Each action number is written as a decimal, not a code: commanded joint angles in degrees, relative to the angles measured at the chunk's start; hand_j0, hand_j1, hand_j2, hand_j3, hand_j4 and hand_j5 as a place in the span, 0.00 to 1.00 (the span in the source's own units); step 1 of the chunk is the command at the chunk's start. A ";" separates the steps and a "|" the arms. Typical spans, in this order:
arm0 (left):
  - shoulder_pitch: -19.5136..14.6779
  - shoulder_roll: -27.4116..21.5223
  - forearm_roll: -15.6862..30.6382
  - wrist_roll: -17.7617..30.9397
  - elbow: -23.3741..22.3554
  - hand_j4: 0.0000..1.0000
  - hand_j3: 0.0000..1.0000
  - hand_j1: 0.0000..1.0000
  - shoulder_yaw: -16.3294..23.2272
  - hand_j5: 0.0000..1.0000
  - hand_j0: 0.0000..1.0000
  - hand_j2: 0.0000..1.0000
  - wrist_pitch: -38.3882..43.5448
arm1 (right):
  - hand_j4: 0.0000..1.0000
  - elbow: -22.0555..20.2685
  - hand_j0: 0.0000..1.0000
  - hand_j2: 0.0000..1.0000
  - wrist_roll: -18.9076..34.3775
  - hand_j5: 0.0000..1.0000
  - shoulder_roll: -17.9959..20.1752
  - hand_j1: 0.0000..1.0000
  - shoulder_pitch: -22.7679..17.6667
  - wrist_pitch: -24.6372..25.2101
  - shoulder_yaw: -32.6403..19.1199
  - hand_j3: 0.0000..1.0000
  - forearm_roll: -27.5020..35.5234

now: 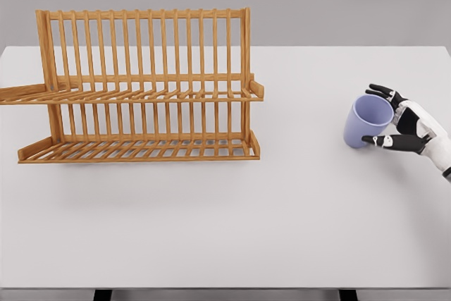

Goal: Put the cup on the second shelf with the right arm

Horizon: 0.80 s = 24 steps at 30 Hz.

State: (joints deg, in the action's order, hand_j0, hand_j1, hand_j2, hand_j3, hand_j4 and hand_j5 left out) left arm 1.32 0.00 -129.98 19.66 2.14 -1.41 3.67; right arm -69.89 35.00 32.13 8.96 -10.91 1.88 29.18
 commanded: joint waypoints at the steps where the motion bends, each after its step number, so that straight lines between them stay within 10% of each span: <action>1: 0.00 0.00 -0.02 0.02 -0.03 1.00 1.00 1.00 0.00 1.00 1.00 1.00 0.02 | 0.80 -0.07 0.80 0.80 0.00 0.80 0.13 0.80 0.00 0.02 0.05 0.80 0.35; 24: 0.00 0.00 -0.02 0.02 -0.03 1.00 1.00 1.00 0.00 1.00 1.00 1.00 0.02 | 0.60 -3.76 0.60 0.60 0.00 0.60 -0.40 0.60 1.67 -0.25 -0.39 0.60 0.88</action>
State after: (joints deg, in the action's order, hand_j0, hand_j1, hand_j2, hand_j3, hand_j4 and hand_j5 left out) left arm 1.32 0.00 -129.98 19.66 2.15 -1.41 3.67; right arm -72.64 35.00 31.68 10.63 -11.20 1.52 29.63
